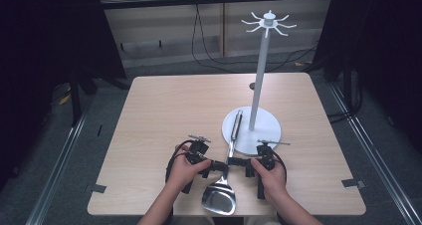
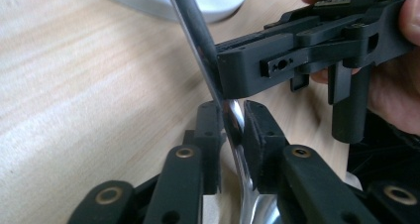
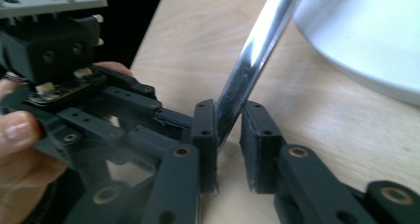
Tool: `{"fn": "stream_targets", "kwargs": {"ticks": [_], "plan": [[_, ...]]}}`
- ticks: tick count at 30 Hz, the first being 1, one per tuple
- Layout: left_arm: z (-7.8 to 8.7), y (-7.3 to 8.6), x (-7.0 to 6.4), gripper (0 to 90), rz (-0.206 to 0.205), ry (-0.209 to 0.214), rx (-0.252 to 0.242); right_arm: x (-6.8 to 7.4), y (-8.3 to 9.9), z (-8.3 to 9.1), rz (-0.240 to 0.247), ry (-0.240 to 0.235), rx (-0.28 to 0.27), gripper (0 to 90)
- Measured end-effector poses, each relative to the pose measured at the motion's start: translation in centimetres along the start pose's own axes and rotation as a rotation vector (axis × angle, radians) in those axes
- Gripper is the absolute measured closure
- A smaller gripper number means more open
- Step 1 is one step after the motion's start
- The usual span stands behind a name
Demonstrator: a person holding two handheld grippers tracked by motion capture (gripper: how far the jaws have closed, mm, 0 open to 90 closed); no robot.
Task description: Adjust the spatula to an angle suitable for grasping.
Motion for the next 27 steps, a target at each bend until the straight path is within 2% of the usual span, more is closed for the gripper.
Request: {"fn": "stream_targets", "kwargs": {"ticks": [2,3,7,9,16,20,23,24,27], "plan": [[0.3,-0.2,-0.2,80.2,-0.002,0.003,-0.016,0.4,-0.3,0.2,0.000,-0.027,-0.015,82.5],[0.5,-0.3,-0.3,81.4,-0.024,0.005,-0.012,0.6,-0.4,0.3,0.001,-0.036,-0.019,83.3],[1.3,-0.8,-0.7,84.9,-0.056,0.016,-0.037,1.6,-0.8,0.7,0.007,-0.082,-0.050,87.5],[1.5,-1.0,-1.0,85.9,-0.051,0.031,-0.055,2.0,-1.1,0.9,0.018,-0.099,-0.059,88.9],[2.4,-1.4,-1.5,86.8,-0.071,0.028,-0.070,3.1,-1.5,1.3,0.082,-0.117,-0.080,89.8],[3.0,-1.9,-2.2,87.3,-0.106,0.021,-0.093,4.0,-2.0,1.7,0.156,-0.123,-0.101,89.8],[3.1,-2.0,-2.4,87.6,-0.112,0.021,-0.101,4.4,-2.2,2.0,0.185,-0.116,-0.104,89.8],[3.3,-2.2,-2.6,87.7,-0.116,0.032,-0.108,4.7,-2.3,2.2,0.214,-0.115,-0.112,89.8],[3.4,-2.3,-2.8,87.9,-0.123,0.035,-0.112,4.9,-2.4,2.4,0.223,-0.121,-0.119,89.8]]}}
Point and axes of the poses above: each handheld gripper's, and its own axes: z roughly backward along the jaws, y roughly out of its underside, x roughly to its left, the point moved 5 cm from there along -z, roughly forward along the jaws, and after that the axes turned 1 degree about y, right-handed, at the moved point
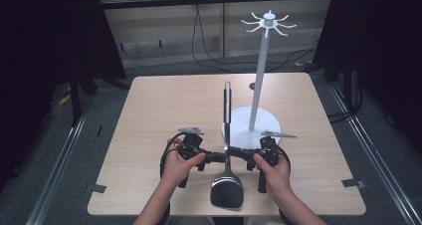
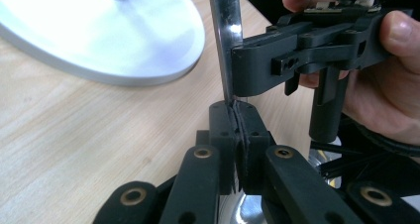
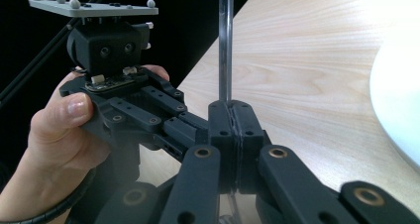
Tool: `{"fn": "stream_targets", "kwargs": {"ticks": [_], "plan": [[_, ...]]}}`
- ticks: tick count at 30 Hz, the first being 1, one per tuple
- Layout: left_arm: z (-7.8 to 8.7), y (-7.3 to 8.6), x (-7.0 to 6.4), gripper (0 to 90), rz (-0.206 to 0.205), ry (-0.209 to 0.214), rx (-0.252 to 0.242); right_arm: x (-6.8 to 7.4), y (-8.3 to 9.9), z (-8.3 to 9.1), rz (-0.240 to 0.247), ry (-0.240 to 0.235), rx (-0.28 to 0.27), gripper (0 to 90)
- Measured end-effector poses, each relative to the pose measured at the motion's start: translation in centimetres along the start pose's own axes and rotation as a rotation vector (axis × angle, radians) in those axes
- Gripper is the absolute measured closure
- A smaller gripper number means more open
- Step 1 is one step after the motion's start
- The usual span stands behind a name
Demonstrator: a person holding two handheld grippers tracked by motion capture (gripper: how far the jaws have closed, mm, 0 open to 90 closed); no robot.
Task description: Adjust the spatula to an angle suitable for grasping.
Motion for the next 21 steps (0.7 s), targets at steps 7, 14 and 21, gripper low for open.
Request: {"fn": "stream_targets", "kwargs": {"ticks": [7,14,21], "plan": [[0.5,-0.9,-0.8,88.0,-0.033,0.004,-0.037,0.9,-0.9,0.6,0.067,-0.003,-0.026,89.9],[0.9,-1.8,-1.7,88.2,-0.061,0.026,-0.085,1.8,-2.0,1.3,0.125,-0.013,-0.060,89.9],[1.0,-2.3,-2.3,88.3,-0.071,0.039,-0.122,2.4,-2.6,1.9,0.159,-0.020,-0.079,90.0]]}}
Point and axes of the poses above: each handheld gripper's, and its own axes: z roughly backward along the jaws, y roughly out of its underside, x roughly to its left, the point moved 5 cm from there along -z, roughly forward along the jaws, and after that the axes turned 1 degree about y, right-handed, at the moved point
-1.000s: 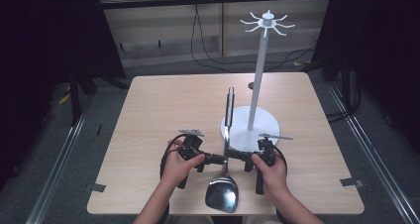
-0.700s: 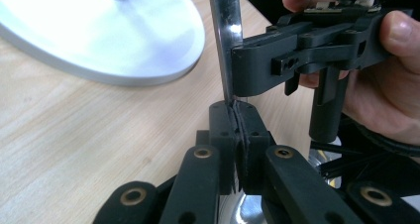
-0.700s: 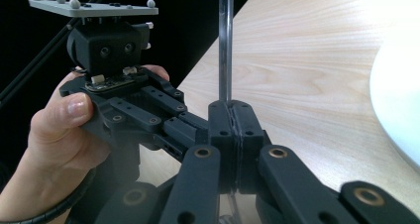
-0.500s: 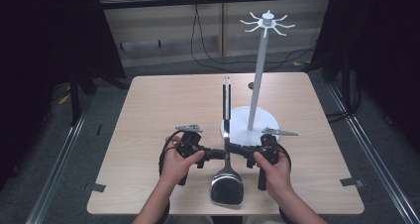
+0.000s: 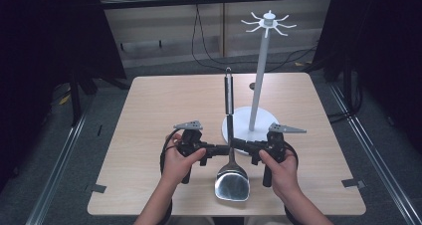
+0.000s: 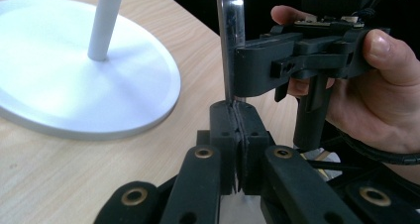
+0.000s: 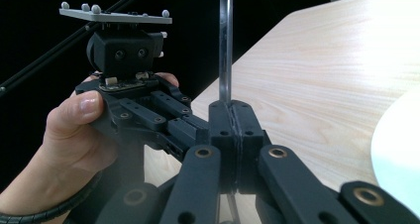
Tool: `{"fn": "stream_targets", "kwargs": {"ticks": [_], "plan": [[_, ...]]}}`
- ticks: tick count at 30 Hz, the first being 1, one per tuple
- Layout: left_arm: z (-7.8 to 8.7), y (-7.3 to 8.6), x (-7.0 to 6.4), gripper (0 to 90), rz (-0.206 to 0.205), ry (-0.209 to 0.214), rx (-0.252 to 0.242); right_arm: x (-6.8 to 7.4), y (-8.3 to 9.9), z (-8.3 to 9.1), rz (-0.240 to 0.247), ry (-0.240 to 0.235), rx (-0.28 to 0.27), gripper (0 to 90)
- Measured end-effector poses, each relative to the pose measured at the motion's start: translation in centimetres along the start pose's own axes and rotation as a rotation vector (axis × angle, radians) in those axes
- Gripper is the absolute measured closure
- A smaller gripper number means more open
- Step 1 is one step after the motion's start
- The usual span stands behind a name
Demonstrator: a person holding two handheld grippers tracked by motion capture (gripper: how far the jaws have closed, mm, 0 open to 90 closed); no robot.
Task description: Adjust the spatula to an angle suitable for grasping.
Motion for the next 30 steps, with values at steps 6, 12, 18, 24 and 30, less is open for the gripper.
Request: {"fn": "stream_targets", "kwargs": {"ticks": [6,12,18,24,30], "plan": [[-0.1,-0.8,-0.5,88.4,-0.032,0.018,-0.022,0.4,-0.9,0.8,0.020,-0.007,-0.024,90.0],[-0.2,-1.6,-1.2,88.5,-0.052,0.033,-0.039,0.8,-1.5,1.4,0.049,-0.013,-0.036,90.0],[0.1,-2.3,-1.9,88.5,-0.085,0.036,-0.034,1.3,-2.2,1.9,0.074,-0.025,-0.048,90.0],[0.2,-3.0,-2.4,88.6,-0.117,0.035,-0.038,1.8,-2.8,2.2,0.115,-0.021,-0.058,90.0],[0.4,-3.8,-3.2,88.7,-0.152,0.036,-0.036,2.5,-3.5,2.7,0.149,-0.027,-0.074,90.0]]}}
Point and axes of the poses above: each handheld gripper's, and its own axes: z roughly backward along the jaws, y roughly out of its underside, x roughly to its left, the point moved 5 cm from there along -z, roughly forward along the jaws, and after that the axes turned 1 degree about y, right-handed, at the moved point
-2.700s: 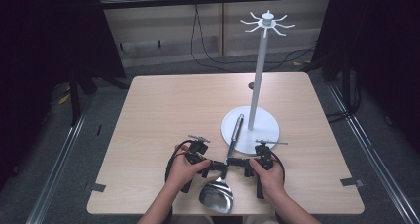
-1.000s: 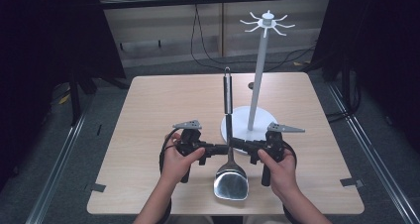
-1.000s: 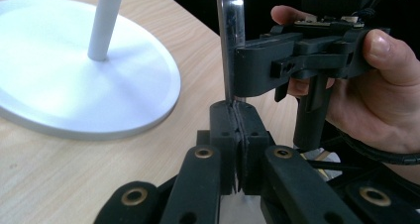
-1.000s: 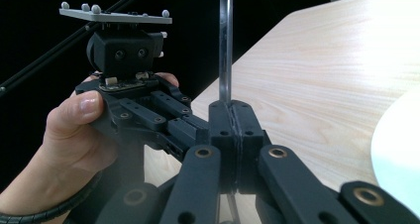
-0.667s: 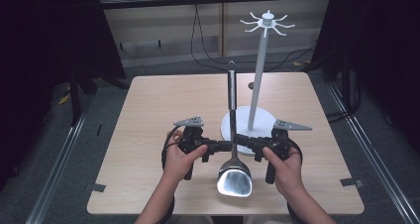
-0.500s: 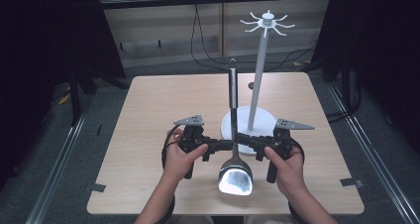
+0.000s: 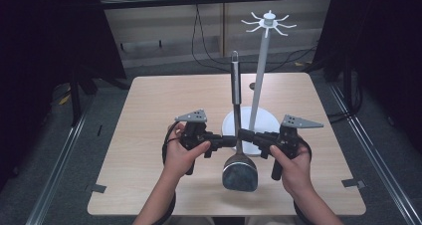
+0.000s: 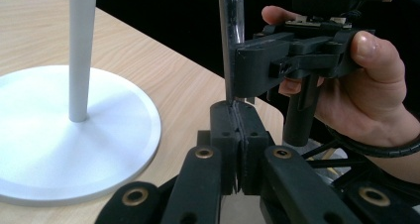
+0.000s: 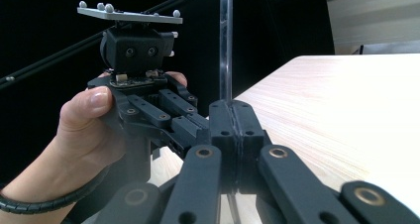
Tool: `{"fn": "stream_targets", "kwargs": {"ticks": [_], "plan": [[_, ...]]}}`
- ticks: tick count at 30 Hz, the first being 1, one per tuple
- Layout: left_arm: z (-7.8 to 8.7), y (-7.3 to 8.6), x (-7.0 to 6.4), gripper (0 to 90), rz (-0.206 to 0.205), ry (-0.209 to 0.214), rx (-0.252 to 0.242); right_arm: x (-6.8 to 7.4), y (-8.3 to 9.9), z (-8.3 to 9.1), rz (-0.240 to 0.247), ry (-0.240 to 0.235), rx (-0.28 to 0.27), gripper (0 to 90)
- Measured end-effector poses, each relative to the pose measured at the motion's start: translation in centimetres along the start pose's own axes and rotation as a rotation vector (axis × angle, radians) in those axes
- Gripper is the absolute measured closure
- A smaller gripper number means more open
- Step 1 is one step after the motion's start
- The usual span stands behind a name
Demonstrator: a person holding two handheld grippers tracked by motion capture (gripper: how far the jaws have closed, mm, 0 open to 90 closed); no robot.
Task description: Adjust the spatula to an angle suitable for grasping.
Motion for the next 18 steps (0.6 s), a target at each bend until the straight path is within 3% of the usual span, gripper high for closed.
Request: {"fn": "stream_targets", "kwargs": {"ticks": [18], "plan": [[0.0,-2.3,-1.6,88.8,-0.073,0.013,-0.005,1.2,-2.0,1.4,0.061,-0.007,-0.045,90.0]]}}
Point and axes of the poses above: each handheld gripper's, and its own axes: z roughly backward along the jaws, y roughly out of its underside, x roughly to its left, the point moved 5 cm from there along -z, roughly forward along the jaws, and after that the axes turned 1 degree about y, right-handed, at the moved point
